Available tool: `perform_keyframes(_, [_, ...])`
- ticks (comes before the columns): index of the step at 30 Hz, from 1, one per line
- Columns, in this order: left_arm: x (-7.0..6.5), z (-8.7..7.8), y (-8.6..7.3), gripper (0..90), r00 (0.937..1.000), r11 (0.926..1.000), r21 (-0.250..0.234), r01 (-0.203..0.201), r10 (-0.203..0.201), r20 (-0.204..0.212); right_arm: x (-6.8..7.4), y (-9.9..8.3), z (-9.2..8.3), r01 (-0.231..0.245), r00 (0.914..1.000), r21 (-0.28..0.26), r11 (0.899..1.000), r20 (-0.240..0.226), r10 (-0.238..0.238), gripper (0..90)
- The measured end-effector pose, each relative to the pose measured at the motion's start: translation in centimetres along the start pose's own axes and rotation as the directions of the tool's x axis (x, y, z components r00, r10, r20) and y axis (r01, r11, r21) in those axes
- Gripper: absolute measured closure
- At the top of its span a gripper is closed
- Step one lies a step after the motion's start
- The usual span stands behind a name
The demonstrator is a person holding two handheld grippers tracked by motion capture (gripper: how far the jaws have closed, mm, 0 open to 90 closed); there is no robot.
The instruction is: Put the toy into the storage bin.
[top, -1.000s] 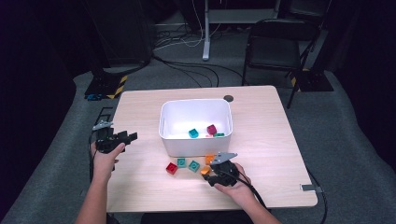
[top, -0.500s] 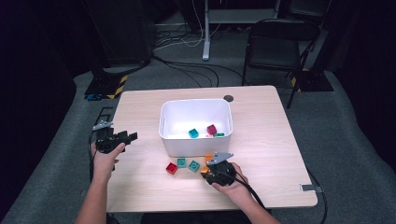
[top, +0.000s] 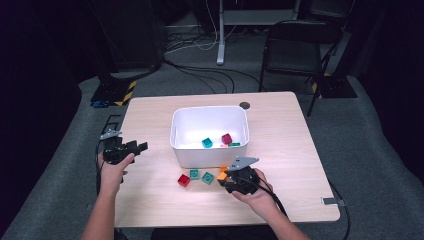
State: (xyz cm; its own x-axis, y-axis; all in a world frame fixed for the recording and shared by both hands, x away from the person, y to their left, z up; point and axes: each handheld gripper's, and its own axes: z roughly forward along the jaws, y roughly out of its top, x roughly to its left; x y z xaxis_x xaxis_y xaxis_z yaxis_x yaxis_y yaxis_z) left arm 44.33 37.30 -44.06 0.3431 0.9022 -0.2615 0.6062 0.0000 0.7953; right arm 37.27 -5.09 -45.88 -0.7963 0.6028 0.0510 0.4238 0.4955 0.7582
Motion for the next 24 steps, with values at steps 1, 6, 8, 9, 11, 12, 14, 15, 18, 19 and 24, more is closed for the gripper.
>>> perform_keyframes(1, [0.0,0.0,0.0,41.2,1.0,1.0,0.0,0.001,-0.001,0.0,0.0,0.2,-0.2,0.005,1.0,-0.004,1.0,-0.002,-0.005,58.6])
perform_keyframes(6, [0.0,-0.1,0.0,41.2,1.0,1.0,-0.003,0.005,-0.005,0.0,-0.5,1.6,-1.9,0.008,0.9998,-0.019,1.0,-0.017,-0.008,58.6])
perform_keyframes(8, [0.0,-0.1,0.0,41.2,1.0,1.0,-0.002,0.005,-0.005,0.0,-0.8,2.2,-2.4,0.009,0.9997,-0.018,1.0,-0.02,-0.01,58.6])
perform_keyframes(9, [0.0,-0.1,0.0,41.2,1.0,1.0,0.001,0.004,-0.004,0.001,-0.9,2.6,-2.7,0.014,0.9997,-0.015,1.0,-0.021,-0.014,58.6])
perform_keyframes(11, [-0.1,0.0,0.0,41.2,1.0,1.0,-0.002,-0.001,0.001,0.003,-1.2,3.3,-3.4,0.01,0.9996,-0.021,1.0,-0.025,-0.01,58.6])
perform_keyframes(12, [-0.1,0.0,0.0,41.2,1.0,1.0,-0.003,0.0,0.0,0.003,-1.4,3.6,-3.7,0.012,0.9995,-0.025,1.0,-0.028,-0.013,58.6])
perform_keyframes(14, [0.0,-0.1,0.0,41.2,1.0,1.0,-0.008,0.004,-0.004,0.001,-1.6,4.3,-4.4,0.001,0.9995,-0.033,0.999,-0.032,-0.002,58.6])
perform_keyframes(15, [0.0,-0.2,0.0,41.2,1.0,1.0,-0.006,0.004,-0.004,0.003,-1.7,4.7,-4.7,0.001,0.9994,-0.039,0.999,-0.036,-0.003,58.6])
perform_keyframes(18, [0.0,-0.2,0.0,41.2,1.0,1.0,-0.005,0.007,-0.007,0.004,-2.0,5.8,-5.7,-0.002,0.999,-0.053,0.999,-0.045,-0.001,58.6])
perform_keyframes(19, [0.0,-0.2,0.1,41.2,1.0,1.0,-0.005,0.004,-0.004,0.005,-2.0,6.1,-5.9,0.0,0.9991,-0.056,0.998,-0.043,-0.003,58.6])
perform_keyframes(24, [0.0,-0.2,0.1,41.2,1.0,1.0,-0.006,0.0,0.0,0.003,-2.3,7.7,-6.8,0.033,0.9991,-0.061,0.998,-0.023,-0.035,58.6])
